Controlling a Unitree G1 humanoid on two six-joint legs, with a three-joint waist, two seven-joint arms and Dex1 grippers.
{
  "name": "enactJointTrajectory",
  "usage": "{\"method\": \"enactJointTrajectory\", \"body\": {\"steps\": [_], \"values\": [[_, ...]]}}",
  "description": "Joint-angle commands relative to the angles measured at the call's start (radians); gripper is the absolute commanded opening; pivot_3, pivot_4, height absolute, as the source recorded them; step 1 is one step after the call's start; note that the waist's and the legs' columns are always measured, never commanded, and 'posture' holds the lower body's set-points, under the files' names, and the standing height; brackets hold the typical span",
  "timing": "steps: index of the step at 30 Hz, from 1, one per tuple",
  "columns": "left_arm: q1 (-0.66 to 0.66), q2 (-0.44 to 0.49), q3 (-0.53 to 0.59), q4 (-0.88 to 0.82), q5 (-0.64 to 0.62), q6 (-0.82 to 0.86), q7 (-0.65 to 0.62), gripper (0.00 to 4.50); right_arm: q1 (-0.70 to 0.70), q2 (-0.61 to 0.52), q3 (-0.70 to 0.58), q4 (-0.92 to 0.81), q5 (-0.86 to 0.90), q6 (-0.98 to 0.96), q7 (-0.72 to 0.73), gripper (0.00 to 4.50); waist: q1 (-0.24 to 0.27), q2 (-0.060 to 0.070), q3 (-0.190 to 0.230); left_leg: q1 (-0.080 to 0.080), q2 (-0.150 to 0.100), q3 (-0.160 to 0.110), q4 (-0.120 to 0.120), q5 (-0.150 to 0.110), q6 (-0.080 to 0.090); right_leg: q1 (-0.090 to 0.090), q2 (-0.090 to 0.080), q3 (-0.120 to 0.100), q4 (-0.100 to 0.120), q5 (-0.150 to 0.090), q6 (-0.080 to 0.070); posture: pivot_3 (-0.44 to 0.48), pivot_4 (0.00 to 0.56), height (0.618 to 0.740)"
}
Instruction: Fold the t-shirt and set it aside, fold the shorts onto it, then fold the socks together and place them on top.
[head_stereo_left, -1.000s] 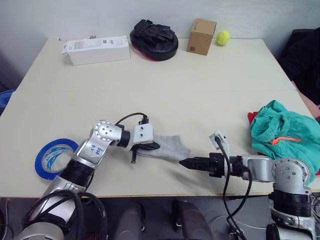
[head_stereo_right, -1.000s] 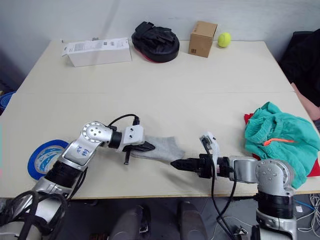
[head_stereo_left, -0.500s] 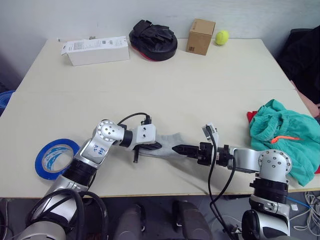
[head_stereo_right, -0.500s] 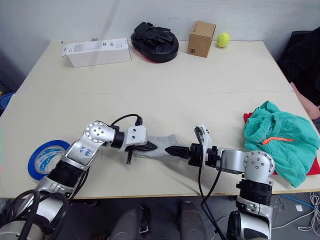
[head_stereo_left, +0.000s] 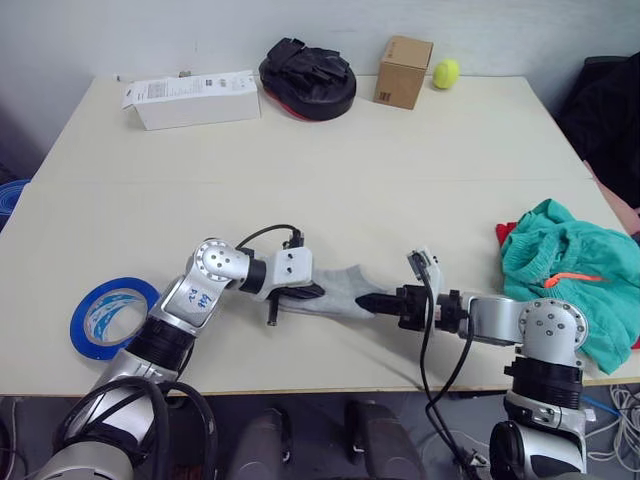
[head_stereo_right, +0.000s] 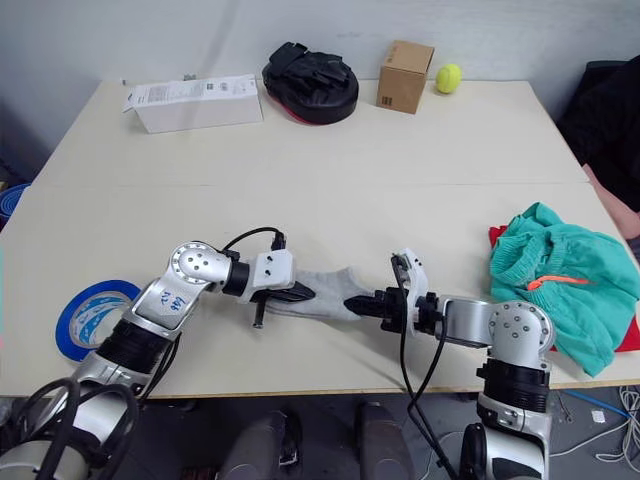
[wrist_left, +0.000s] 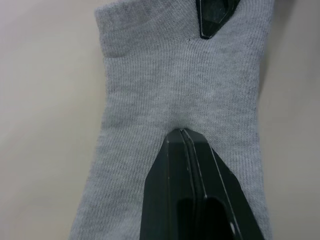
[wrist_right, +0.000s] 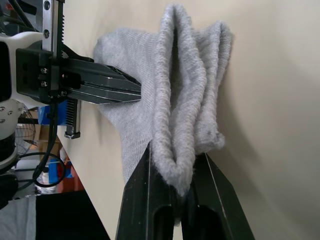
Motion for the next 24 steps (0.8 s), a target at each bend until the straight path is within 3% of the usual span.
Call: {"method": "enactJointTrajectory", "body": {"steps": [1, 12, 24], "values": [[-0.007, -0.02, -0.007, 0.026, 0.011, 0.025, 0.018, 0.0, -0.023, -0.043, 0.007, -0.037, -0.008, -0.032, 0.047, 0.03, 0.001, 0.0, 0.0, 0.0, 0.0, 0.0, 0.0, 0.0, 0.0, 0.0, 0.0, 0.0, 0.0, 0.0, 0.0, 0.0, 0.15, 0.74], [-0.016, -0.051, -0.011, 0.055, 0.022, 0.013, 0.038, 0.0, -0.044, -0.163, 0.147, -0.091, -0.088, -0.128, 0.198, 0.03, 0.001, 0.0, 0.0, -0.009, 0.0, -0.004, 0.001, 0.0, 0.0, -0.006, 0.0, -0.005, -0.001, 0.001, 0.001, 0.0, 0.15, 0.74], [-0.001, -0.037, -0.008, 0.06, 0.026, -0.002, 0.045, 0.0, -0.082, -0.101, 0.241, -0.162, -0.084, -0.184, 0.267, 0.03, 0.0, 0.0, 0.0, -0.01, 0.0, -0.006, 0.002, 0.0, 0.001, -0.006, 0.0, -0.006, -0.001, 0.001, 0.002, 0.0, 0.15, 0.74]]}}
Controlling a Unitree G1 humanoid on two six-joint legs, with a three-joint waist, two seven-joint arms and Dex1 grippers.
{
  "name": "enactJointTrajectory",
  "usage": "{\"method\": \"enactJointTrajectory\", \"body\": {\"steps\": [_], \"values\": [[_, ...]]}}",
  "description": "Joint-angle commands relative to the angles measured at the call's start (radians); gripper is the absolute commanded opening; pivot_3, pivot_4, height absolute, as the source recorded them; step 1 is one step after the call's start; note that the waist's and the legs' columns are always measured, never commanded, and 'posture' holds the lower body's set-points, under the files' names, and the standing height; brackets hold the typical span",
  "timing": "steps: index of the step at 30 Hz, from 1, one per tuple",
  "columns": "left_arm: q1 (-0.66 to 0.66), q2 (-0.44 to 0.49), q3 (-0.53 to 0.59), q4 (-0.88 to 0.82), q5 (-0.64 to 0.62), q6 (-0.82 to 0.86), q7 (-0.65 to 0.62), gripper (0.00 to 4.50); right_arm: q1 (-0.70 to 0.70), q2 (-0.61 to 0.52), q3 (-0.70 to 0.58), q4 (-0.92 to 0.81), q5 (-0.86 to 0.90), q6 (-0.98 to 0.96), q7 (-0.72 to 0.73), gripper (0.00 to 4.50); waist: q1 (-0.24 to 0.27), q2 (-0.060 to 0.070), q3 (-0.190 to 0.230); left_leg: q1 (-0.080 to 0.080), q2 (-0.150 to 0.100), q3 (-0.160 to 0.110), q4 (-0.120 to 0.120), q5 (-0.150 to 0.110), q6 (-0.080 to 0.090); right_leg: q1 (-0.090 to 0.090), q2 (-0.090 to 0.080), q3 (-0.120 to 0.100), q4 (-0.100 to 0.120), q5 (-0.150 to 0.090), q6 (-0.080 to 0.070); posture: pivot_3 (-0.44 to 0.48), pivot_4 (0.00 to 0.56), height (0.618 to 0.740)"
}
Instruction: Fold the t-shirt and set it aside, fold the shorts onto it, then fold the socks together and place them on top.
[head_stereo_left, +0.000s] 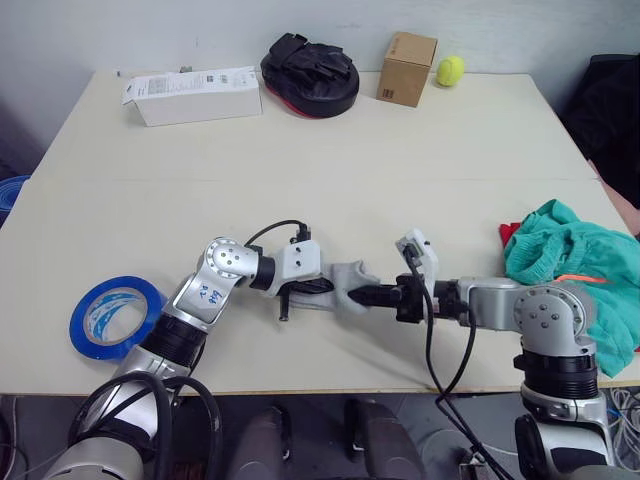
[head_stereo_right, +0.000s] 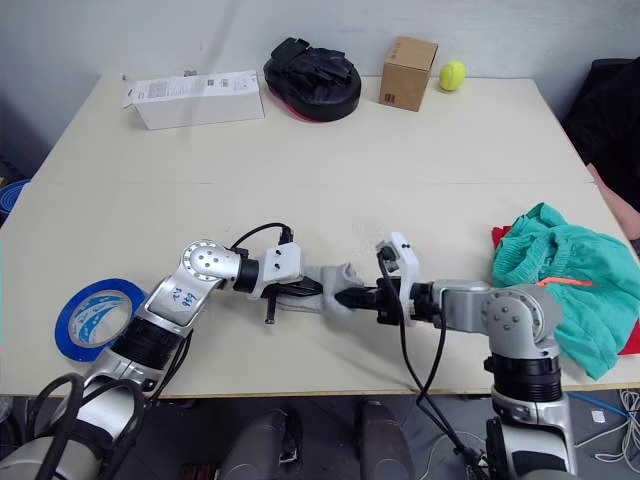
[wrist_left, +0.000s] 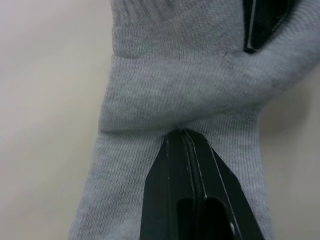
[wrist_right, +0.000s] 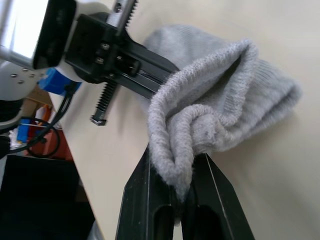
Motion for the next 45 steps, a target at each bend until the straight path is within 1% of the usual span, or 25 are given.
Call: {"method": "enactJointTrajectory", "body": {"steps": [1, 9, 16, 20, 22, 23, 25, 26, 27, 31, 34, 37, 40, 44, 45], "values": [[0.021, 0.012, -0.01, 0.019, 0.027, 0.006, 0.013, 0.0, -0.033, 0.013, 0.04, -0.042, -0.001, -0.043, 0.037, 0.03, -0.001, 0.0, 0.0, 0.0, 0.0, 0.0, 0.0, 0.0, 0.0, 0.0, 0.0, 0.0, 0.0, 0.0, 0.0, 0.0, 0.15, 0.74], [0.047, 0.038, 0.006, -0.021, 0.021, 0.033, 0.021, 0.0, -0.069, 0.044, 0.12, 0.016, -0.076, -0.129, 0.076, 0.03, -0.003, 0.0, 0.0, 0.0, 0.0, -0.002, 0.0, 0.0, -0.001, 0.0, 0.0, -0.001, 0.0, 0.0, -0.001, 0.0, 0.15, 0.74], [0.062, 0.059, 0.041, -0.074, 0.0, 0.084, 0.03, 0.0, -0.089, 0.066, 0.152, 0.06, -0.119, -0.172, 0.103, 0.03, -0.007, 0.0, 0.0, 0.0, 0.0, -0.003, -0.002, 0.001, -0.003, -0.001, 0.0, -0.002, 0.001, -0.001, -0.001, 0.0, 0.15, 0.74], [0.07, 0.085, 0.07, -0.129, -0.027, 0.138, 0.021, 0.89, -0.091, 0.067, 0.161, 0.072, -0.14, -0.186, 0.124, 0.0, -0.01, 0.001, 0.0, 0.0, 0.001, -0.004, -0.002, 0.002, -0.004, -0.001, 0.0, -0.003, 0.001, -0.001, -0.002, 0.0, 0.15, 0.74], [0.073, 0.098, 0.081, -0.161, -0.042, 0.164, 0.019, 1.47, -0.091, 0.064, 0.166, 0.076, -0.15, -0.192, 0.134, 0.0, -0.011, 0.001, 0.0, 0.0, 0.001, -0.004, -0.003, 0.002, -0.004, -0.001, 0.0, -0.003, 0.001, -0.001, -0.002, 0.0, 0.15, 0.74], [0.074, 0.104, 0.088, -0.176, -0.048, 0.175, 0.019, 1.86, -0.092, 0.064, 0.167, 0.078, -0.154, -0.194, 0.139, 0.0, -0.011, 0.001, 0.0, 0.0, 0.001, -0.004, -0.003, 0.002, -0.004, -0.001, 0.0, -0.003, 0.001, -0.001, -0.002, 0.0, 0.15, 0.74], [0.076, 0.119, 0.101, -0.204, -0.062, 0.196, 0.02, 2.44, -0.094, 0.062, 0.171, 0.083, -0.164, -0.199, 0.149, 0.0, -0.011, 0.001, 0.001, -0.001, 0.001, -0.004, -0.003, 0.002, -0.004, -0.002, 0.0, -0.003, 0.001, -0.001, -0.002, 0.0, 0.15, 0.74], [0.077, 0.125, 0.108, -0.216, -0.068, 0.207, 0.022, 2.8, -0.095, 0.061, 0.172, 0.085, -0.168, -0.201, 0.153, 0.0, -0.01, 0.001, 0.001, -0.002, 0.001, -0.004, -0.003, 0.002, -0.004, -0.003, 0.0, -0.003, 0.001, -0.001, -0.002, 0.0, 0.15, 0.74], [0.081, 0.14, 0.124, -0.234, -0.076, 0.22, 0.022, 3.06, -0.099, 0.062, 0.172, 0.088, -0.171, -0.202, 0.156, 0.0, -0.01, 0.001, 0.001, -0.002, 0.001, -0.004, -0.004, 0.002, -0.005, -0.003, 0.0, -0.003, 0.001, -0.001, -0.002, 0.0, 0.15, 0.74], [0.114, 0.211, 0.18, -0.292, -0.102, 0.246, 0.015, 4.41, -0.115, 0.063, 0.18, 0.096, -0.187, -0.212, 0.174, 0.0, -0.013, 0.001, 0.001, -0.006, 0.0, -0.003, -0.004, 0.003, -0.006, -0.009, 0.0, -0.003, 0.003, -0.001, -0.002, 0.0, 0.15, 0.74], [0.156, 0.265, 0.231, -0.315, -0.124, 0.256, 0.016, 4.46, -0.129, 0.064, 0.196, 0.102, -0.205, -0.226, 0.194, 0.0, -0.015, 0.001, 0.001, -0.008, 0.001, -0.003, -0.004, 0.004, -0.008, -0.011, 0.0, -0.005, 0.004, -0.001, -0.002, 0.0, 0.15, 0.74], [0.196, 0.301, 0.281, -0.338, -0.151, 0.276, 0.021, 4.46, -0.144, 0.074, 0.213, 0.113, -0.222, -0.239, 0.21, 0.0, -0.016, 0.001, 0.001, -0.008, 0.001, -0.004, -0.004, 0.005, -0.007, -0.011, 0.0, -0.005, 0.005, -0.002, -0.003, 0.0, 0.15, 0.74], [0.23, 0.324, 0.32, -0.367, -0.171, 0.301, 0.038, 4.46, -0.163, 0.084, 0.255, 0.133, -0.257, -0.269, 0.236, 0.0, -0.018, 0.002, 0.001, -0.008, 0.0, -0.004, -0.003, 0.005, -0.007, -0.011, 0.0, -0.005, 0.006, -0.002, -0.003, 0.0, 0.15, 0.74], [0.268, 0.331, 0.339, -0.406, -0.184, 0.327, 0.059, 4.46, -0.18, 0.096, 0.313, 0.161, -0.307, -0.318, 0.272, 0.0, -0.02, 0.002, 0.001, -0.008, 0.001, -0.004, -0.004, 0.005, -0.008, -0.011, 0.0, -0.005, 0.006, -0.002, -0.003, 0.0, 0.15, 0.74], [0.277, 0.333, 0.34, -0.414, -0.186, 0.331, 0.063, 4.49, -0.187, 0.1, 0.324, 0.168, -0.315, -0.328, 0.281, 0.27, -0.022, 0.002, 0.001, -0.008, 0.001, -0.004, -0.004, 0.005, -0.008, -0.011, 0.0, -0.005, 0.006, -0.002, -0.003, 0.0, 0.15, 0.74]]}}
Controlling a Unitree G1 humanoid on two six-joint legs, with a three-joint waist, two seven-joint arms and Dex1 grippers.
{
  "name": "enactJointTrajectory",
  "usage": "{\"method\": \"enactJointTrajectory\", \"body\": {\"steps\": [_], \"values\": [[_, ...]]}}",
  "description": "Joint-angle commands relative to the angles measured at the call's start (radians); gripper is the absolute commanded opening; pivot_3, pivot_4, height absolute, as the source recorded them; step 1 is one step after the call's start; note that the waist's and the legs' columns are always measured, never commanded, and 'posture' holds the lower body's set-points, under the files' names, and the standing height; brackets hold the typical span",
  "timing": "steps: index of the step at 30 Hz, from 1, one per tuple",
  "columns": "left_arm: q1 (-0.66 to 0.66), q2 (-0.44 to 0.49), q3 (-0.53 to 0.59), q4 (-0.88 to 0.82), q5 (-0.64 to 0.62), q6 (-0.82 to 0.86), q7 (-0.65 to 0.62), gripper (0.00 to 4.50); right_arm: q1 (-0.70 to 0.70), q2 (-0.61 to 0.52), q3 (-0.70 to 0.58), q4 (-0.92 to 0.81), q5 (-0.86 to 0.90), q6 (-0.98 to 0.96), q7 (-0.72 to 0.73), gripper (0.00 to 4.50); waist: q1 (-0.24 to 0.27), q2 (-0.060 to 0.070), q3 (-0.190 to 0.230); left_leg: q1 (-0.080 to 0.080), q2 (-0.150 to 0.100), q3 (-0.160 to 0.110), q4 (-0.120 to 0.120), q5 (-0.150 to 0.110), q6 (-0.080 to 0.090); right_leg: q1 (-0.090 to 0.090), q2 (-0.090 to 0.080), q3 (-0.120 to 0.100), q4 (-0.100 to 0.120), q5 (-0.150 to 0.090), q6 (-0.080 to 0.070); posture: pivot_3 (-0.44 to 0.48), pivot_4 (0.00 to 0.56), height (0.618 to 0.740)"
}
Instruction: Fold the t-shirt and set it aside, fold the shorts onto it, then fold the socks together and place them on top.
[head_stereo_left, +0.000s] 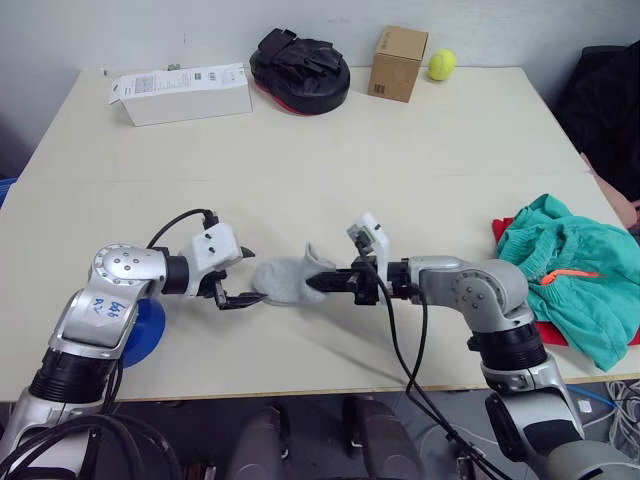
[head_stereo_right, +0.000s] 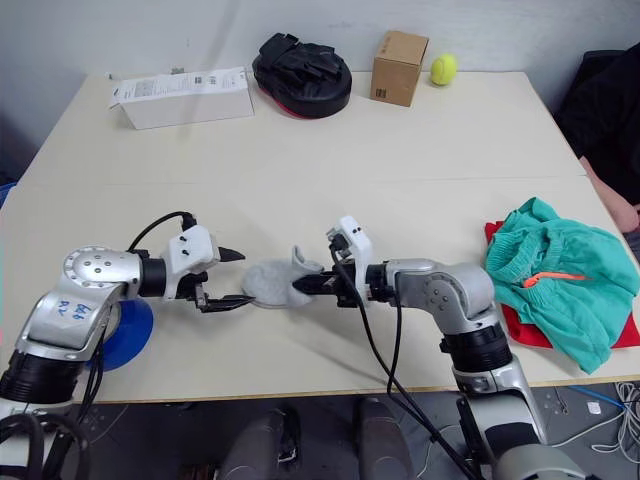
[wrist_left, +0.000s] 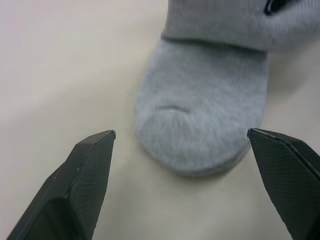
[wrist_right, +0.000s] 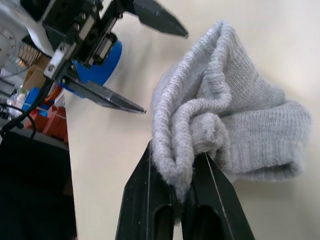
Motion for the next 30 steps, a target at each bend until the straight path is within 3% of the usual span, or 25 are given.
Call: {"method": "enactJointTrajectory", "body": {"steps": [1, 12, 13, 30], "values": [[0.025, 0.012, 0.027, -0.055, -0.02, 0.013, 0.021, 4.5, -0.029, 0.017, 0.029, 0.003, -0.026, -0.046, 0.043, 0.58, -0.002, 0.0, 0.0, 0.0, 0.0, 0.0, 0.0, 0.0, 0.0, 0.0, 0.0, 0.0, 0.0, 0.0, 0.0, 0.0, 0.15, 0.74], [0.046, -0.011, -0.038, 0.079, 0.034, -0.062, 0.069, 4.5, -0.087, 0.042, 0.05, 0.067, -0.081, -0.09, 0.111, 4.28, -0.006, 0.0, 0.0, 0.0, 0.0, 0.0, 0.0, 0.001, -0.001, 0.0, 0.0, 0.0, 0.001, 0.0, 0.0, 0.0, 0.15, 0.74], [0.041, -0.014, -0.041, 0.089, 0.035, -0.067, 0.07, 4.5, -0.093, 0.047, 0.051, 0.071, -0.084, -0.09, 0.115, 4.46, -0.006, 0.0, 0.0, 0.001, 0.0, 0.0, 0.0, 0.001, -0.001, 0.0, 0.0, -0.001, 0.001, 0.0, 0.0, 0.0, 0.15, 0.74], [0.056, -0.012, -0.028, 0.095, 0.027, -0.09, 0.073, 4.5, -0.096, 0.049, 0.181, 0.058, -0.171, -0.18, 0.257, 4.46, -0.006, 0.0, 0.0, 0.001, 0.0, 0.0, 0.0, 0.001, -0.001, 0.0, -0.001, -0.001, 0.002, 0.0, 0.0, 0.0, 0.15, 0.74]]}}
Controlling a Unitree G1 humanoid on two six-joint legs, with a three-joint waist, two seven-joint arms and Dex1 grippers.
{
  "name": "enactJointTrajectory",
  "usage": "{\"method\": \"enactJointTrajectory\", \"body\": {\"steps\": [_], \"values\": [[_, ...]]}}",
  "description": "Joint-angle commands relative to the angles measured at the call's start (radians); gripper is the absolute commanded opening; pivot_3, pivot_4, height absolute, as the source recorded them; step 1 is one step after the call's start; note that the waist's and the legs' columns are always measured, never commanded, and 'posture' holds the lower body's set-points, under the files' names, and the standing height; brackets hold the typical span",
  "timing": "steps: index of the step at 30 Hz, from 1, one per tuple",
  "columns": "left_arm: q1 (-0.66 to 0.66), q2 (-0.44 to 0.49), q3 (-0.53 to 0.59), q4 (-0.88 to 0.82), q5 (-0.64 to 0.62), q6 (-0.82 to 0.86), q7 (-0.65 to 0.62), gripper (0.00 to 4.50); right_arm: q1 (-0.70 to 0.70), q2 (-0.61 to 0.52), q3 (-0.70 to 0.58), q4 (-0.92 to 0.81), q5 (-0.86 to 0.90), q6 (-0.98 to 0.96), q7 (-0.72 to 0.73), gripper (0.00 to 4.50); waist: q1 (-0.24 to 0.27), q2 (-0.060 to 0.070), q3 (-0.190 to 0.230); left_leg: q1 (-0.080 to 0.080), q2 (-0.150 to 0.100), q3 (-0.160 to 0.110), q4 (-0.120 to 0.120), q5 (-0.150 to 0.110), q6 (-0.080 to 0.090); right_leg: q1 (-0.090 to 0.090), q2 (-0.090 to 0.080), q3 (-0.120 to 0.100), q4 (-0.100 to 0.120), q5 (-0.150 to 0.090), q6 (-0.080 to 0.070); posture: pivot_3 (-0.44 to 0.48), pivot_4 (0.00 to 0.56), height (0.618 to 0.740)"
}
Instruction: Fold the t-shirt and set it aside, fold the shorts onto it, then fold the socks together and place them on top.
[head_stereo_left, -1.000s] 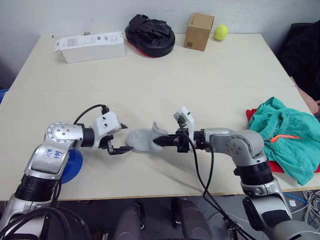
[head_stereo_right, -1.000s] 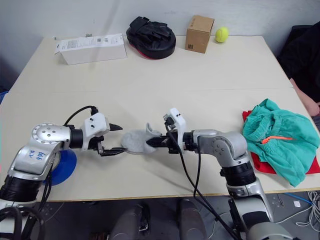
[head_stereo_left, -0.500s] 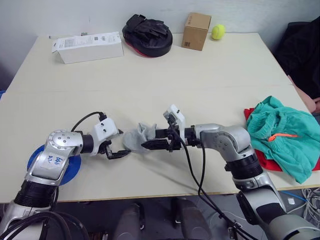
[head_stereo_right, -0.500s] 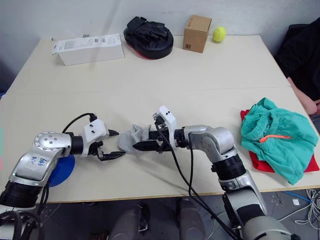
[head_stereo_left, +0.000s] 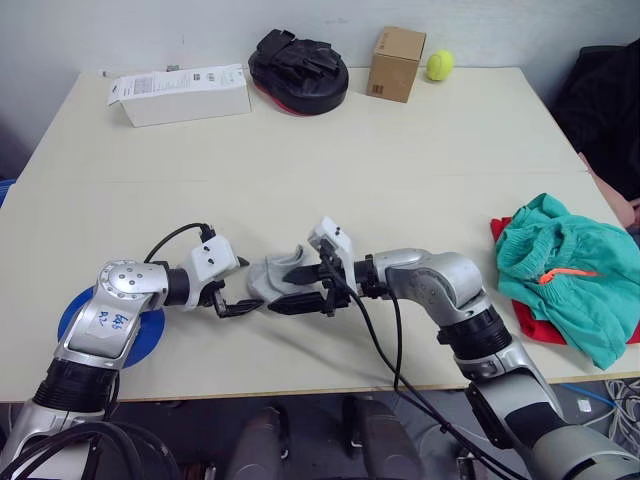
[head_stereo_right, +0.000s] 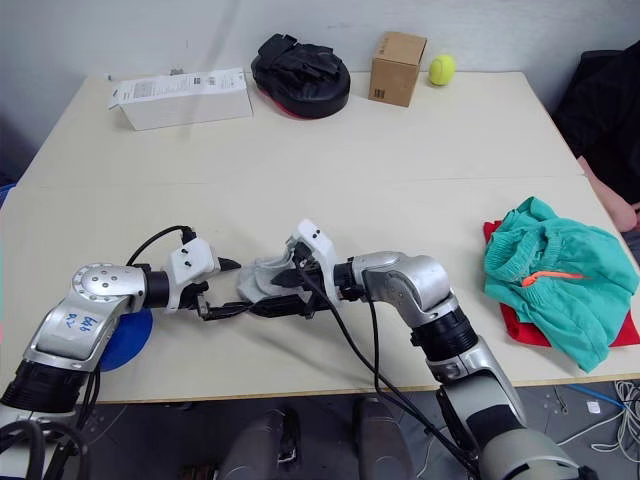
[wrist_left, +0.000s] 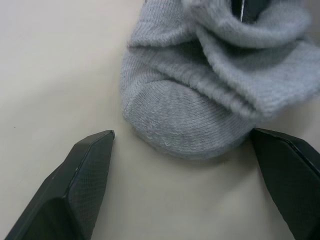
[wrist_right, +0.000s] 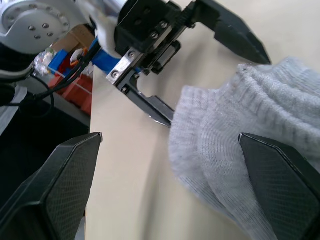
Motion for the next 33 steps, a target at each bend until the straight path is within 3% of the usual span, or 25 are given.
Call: {"method": "enactJointTrajectory", "body": {"steps": [1, 7, 15, 23, 27, 33], "values": [[0.025, 0.01, 0.012, -0.009, 0.003, -0.003, 0.012, 4.5, -0.01, -0.028, 0.023, -0.039, -0.009, -0.048, 0.077, 4.46, 0.0, 0.0, 0.0, 0.0, 0.0, 0.0, 0.0, 0.0, 0.0, 0.0, 0.0, 0.0, 0.0, 0.0, 0.0, 0.0, 0.15, 0.74], [0.045, 0.021, 0.039, -0.037, -0.009, 0.008, 0.018, 4.5, -0.027, -0.094, -0.055, -0.086, 0.072, -0.079, 0.223, 4.46, -0.002, 0.0, 0.0, 0.0, 0.0, 0.0, 0.0, 0.0, 0.0, 0.0, 0.0, -0.001, 0.0, 0.0, 0.0, 0.0, 0.15, 0.74], [0.049, 0.023, 0.046, -0.055, -0.014, 0.015, 0.024, 4.5, -0.12, -0.16, -0.065, 0.157, -0.071, -0.174, 0.222, 4.46, -0.001, 0.0, 0.0, 0.002, 0.0, 0.0, -0.001, 0.0, -0.001, 0.001, 0.0, -0.001, 0.0, 0.0, -0.001, 0.0, 0.15, 0.74], [0.04, 0.023, 0.043, -0.054, -0.016, 0.018, 0.029, 4.5, -0.145, -0.046, -0.061, 0.289, -0.155, -0.222, 0.174, 4.46, -0.001, 0.0, 0.0, 0.002, 0.0, 0.001, -0.007, 0.002, -0.003, -0.001, 0.001, -0.002, 0.0, -0.001, -0.001, 0.0, 0.15, 0.74], [0.033, 0.026, 0.046, -0.043, -0.018, 0.015, 0.027, 4.5, -0.118, -0.009, -0.066, 0.219, -0.134, -0.192, 0.177, 3.24, -0.001, 0.0, 0.0, 0.002, 0.0, 0.002, -0.006, 0.003, -0.002, -0.001, 0.001, -0.002, 0.001, -0.001, -0.001, 0.0, 0.15, 0.74], [0.027, 0.026, 0.048, -0.036, -0.02, 0.014, 0.028, 4.5, -0.081, 0.017, -0.056, 0.171, -0.139, -0.177, 0.162, 1.02, -0.001, 0.0, 0.0, 0.003, 0.0, 0.001, -0.006, 0.003, -0.002, 0.0, 0.001, -0.003, 0.002, -0.001, -0.001, 0.0, 0.15, 0.74]]}}
